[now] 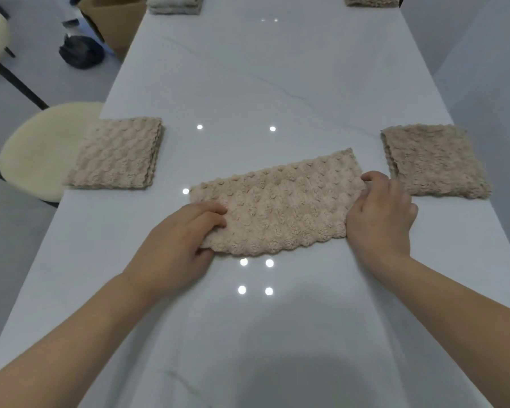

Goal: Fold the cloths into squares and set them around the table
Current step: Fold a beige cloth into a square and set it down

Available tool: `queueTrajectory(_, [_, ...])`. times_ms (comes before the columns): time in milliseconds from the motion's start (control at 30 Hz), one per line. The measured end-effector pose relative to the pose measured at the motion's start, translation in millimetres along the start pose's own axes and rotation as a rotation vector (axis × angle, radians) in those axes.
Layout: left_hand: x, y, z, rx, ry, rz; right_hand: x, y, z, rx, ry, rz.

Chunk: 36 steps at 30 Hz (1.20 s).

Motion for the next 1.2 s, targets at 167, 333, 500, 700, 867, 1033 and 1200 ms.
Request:
queueTrajectory(167, [6.5,1.2,45.8,0.275,0.102,-0.140,-0.1,1.2,0.6,-0.044,0.128,-0.035])
queueTrajectory(333, [26.9,-22.7,53.3,0.276,-0.011,-0.168,-4.9,-0.1,-1.3,-0.072,0.249,-0.053])
queueTrajectory(500, [-5.8,-24.4,10.0,-0.016,-0.057,-0.005,-5.9,-0.1,-1.5,-0.073,0.245,-0.080])
queueTrajectory(700, [-39.9,4.0,56.0,0.056,-0.158,-0.175,-9.6,0.2,-3.4,-0.090,0.315,-0.076])
queueTrajectory(867, [-47.6,54.3,72.5,-0.166,-0.306,-0.359,-9.8,1.2,-2.8,-0.106,0.433,-0.070])
queueTrajectory(1033, [-13.9,107.9,63.2,-0.227,-0.604,-0.098,-6.1,3.1,2.6,-0.085,0.532,-0.069])
queueTrajectory(1200, [33.4,133.3,49.6,-0.296,-0.642,-0.092,-8.0,2.1,6.6,-0.061,0.649,-0.051])
Point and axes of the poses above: each hand's wrist, its own y-axis towards the middle knuckle, its own x-axis out of the palm, z = x × y, the point moved 4 cm from there along y, towards the middle knuckle, and after that the axes turned 9 degrees about -y, right-handed, at the moved point
